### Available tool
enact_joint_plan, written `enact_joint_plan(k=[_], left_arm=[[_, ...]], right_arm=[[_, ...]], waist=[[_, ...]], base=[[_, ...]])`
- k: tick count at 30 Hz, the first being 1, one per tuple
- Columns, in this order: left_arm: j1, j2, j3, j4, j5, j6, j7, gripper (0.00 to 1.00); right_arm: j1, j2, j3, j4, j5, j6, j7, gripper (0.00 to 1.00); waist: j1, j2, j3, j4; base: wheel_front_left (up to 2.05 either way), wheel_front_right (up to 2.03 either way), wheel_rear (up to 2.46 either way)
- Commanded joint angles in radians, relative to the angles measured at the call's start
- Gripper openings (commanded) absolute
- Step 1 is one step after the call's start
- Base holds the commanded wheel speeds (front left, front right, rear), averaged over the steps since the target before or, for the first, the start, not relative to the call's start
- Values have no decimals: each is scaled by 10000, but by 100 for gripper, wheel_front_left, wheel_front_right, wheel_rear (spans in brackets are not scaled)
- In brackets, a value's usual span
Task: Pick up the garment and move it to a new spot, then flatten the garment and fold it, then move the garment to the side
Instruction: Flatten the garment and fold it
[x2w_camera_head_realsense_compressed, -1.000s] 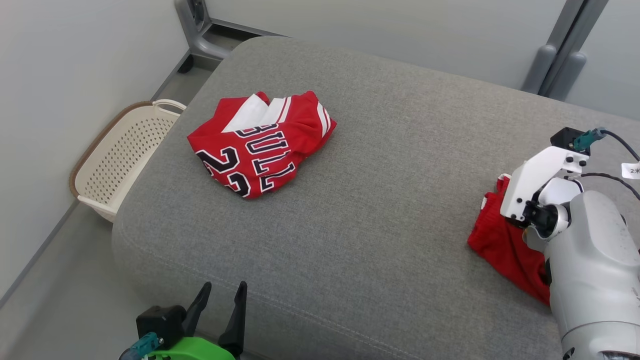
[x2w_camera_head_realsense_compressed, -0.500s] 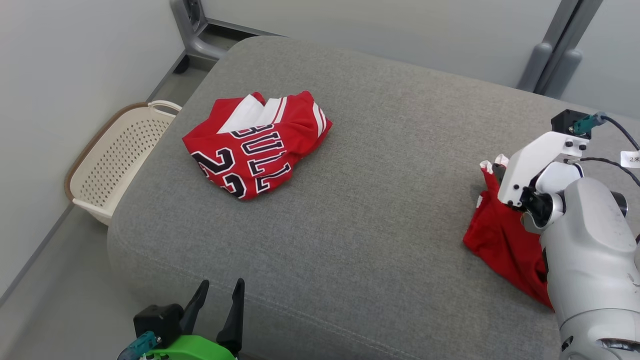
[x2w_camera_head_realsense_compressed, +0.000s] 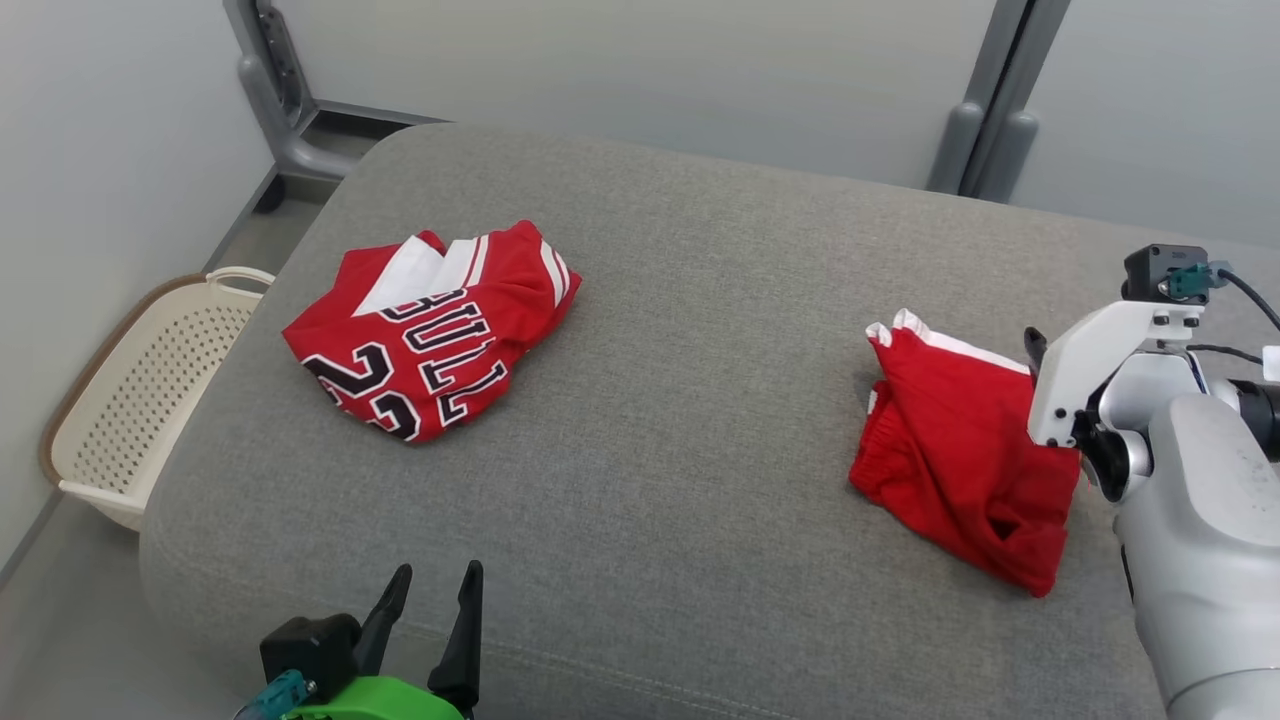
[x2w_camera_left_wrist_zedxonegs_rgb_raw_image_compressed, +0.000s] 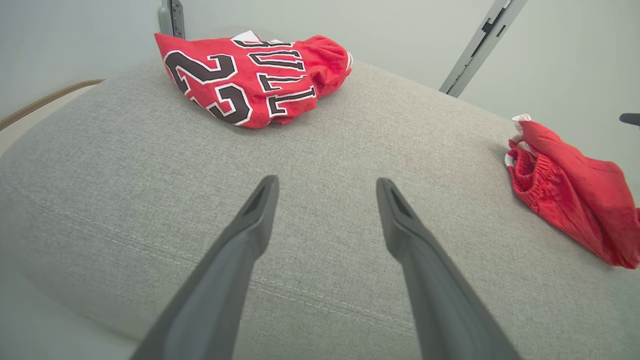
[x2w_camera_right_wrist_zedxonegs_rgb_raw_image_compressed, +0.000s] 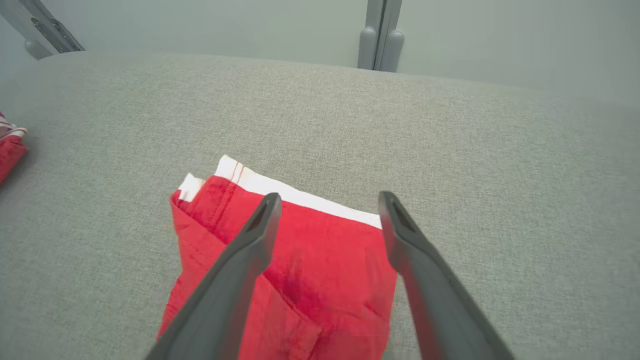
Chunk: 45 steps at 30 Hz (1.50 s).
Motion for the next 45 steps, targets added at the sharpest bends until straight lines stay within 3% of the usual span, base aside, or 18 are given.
enact_joint_plan(k=[1, 4, 5, 7, 8, 9, 11, 12, 14, 33, 45], left_arm=[[97, 11, 3, 3, -43, 20, -32, 100], [114, 24, -7, -24, -48, 46, -29, 100], [109, 28, -10, -24, -53, 45, -30, 100], [117, 35, -35, -4, -54, 35, -18, 100], [117, 37, -47, 3, -53, 33, -5, 100], [110, 38, -63, 6, -52, 34, 14, 100], [100, 68, -77, -14, -54, 38, 51, 100], [98, 88, -84, -33, -48, 42, 57, 100], [90, 110, -112, -68, -31, 48, 87, 100], [91, 278, -285, -271, 24, 131, 316, 100], [114, 314, -312, -387, -50, 195, 338, 100]], right_arm=[[242, -150, 82, -106, 71, -10, -98, 100], [727, -343, 226, -246, 256, -10, -157, 100], [853, -368, 197, -277, 307, -10, -163, 96], [1146, -351, 99, -265, 459, -10, -134, 63], [1274, -356, 24, -260, 515, -10, -138, 40], [1401, -368, 10, -248, 531, -10, -132, 28], [1628, -319, -32, -229, 598, -10, -155, 18], [1717, -261, -48, -228, 609, -10, -170, 5], [1880, -203, -79, -205, 665, -9, -218, 0], [2032, 240, -238, 731, 827, -10, -639, 0], [1549, 523, 354, 1218, 1042, -10, -992, 0]], waist=[[0, 0, -196, -312], [0, 0, -224, -525], [0, 0, -226, -556], [0, 0, -259, -593], [0, 0, -272, -594], [0, 0, -284, -590], [0, 0, -310, -575], [0, 0, -314, -563], [0, 0, -324, -521], [0, 0, -311, 353], [0, 0, -314, 674]], base=[[0, 0, 0], [0, 0, 0], [0, 0, 0], [0, 0, 0], [0, 0, 0], [0, 0, 0], [0, 0, 0], [0, 0, 0], [0, 0, 0], [0, 0, 0], [0, 0, 0]])
